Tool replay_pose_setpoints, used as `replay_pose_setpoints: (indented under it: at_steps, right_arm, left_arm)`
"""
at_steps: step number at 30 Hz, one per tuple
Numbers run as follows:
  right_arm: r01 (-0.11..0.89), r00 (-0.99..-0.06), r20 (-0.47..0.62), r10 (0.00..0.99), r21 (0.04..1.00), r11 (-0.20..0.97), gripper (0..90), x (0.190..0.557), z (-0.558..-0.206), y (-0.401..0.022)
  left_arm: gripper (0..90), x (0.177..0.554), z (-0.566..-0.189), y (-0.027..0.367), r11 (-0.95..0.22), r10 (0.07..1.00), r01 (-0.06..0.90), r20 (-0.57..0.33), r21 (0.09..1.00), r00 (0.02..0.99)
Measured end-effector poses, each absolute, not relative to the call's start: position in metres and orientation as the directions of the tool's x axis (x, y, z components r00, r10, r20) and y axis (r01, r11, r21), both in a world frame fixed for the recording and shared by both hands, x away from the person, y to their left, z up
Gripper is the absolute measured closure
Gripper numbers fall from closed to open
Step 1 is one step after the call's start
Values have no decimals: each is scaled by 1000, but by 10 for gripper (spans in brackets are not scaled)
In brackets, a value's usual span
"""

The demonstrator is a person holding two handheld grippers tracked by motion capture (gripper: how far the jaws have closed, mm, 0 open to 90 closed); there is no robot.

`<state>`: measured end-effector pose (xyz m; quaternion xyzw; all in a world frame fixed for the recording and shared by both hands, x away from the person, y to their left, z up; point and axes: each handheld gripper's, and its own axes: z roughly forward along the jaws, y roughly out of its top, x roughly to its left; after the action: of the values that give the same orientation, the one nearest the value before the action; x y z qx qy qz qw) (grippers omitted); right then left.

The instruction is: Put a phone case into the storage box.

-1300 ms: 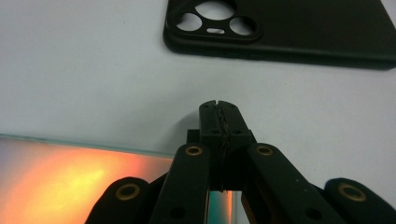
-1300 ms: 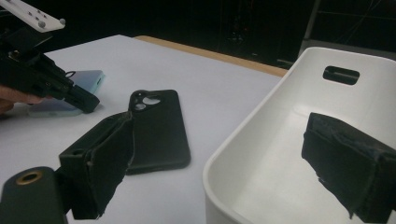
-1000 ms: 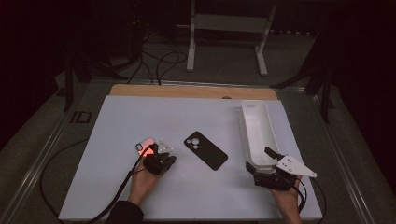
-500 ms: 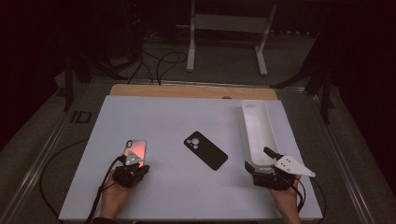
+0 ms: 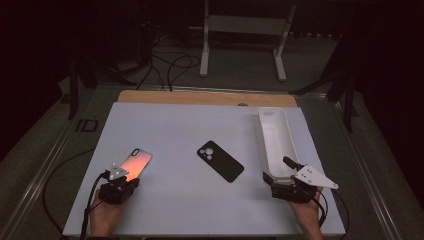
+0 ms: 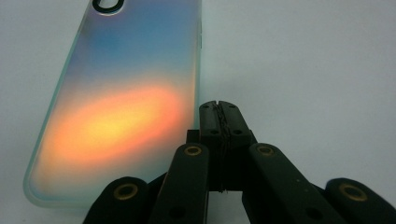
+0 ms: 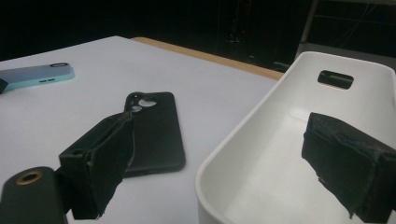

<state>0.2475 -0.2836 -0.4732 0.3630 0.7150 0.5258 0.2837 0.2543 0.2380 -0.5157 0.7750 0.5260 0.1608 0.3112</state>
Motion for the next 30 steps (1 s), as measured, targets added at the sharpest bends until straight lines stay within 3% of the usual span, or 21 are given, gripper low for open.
replay_pose_setpoints:
  at_steps: [4,12,16,18,20,24,30]
  right_arm:
    - [220,-574,-25,818,958,184,95,248,-473,-285]
    - [216,-578,-30,816,958,188,94,248,-473,-285]
    - [216,-580,-27,814,959,186,94,248,-473,-285]
    - [218,-579,-25,815,958,185,94,247,-473,-285]
    - [215,-581,-27,814,959,185,94,246,-474,-284]
    - [212,-589,-23,808,960,182,94,245,-474,-284]
    - [210,-591,-16,807,962,173,94,244,-474,-286]
  left_arm:
    - [879,253,-515,237,-256,903,691,-87,676,420]
    - [751,239,-491,238,-229,864,504,-65,833,500]
    - [590,230,-482,248,-156,857,424,-91,892,508]
    - [573,230,-482,248,-156,857,424,-91,892,508]
    - [412,220,-473,252,-149,869,350,-47,925,493]
    - [192,213,-468,256,-121,900,306,-25,944,436]
    - [59,214,-469,263,-110,902,335,-47,936,429]
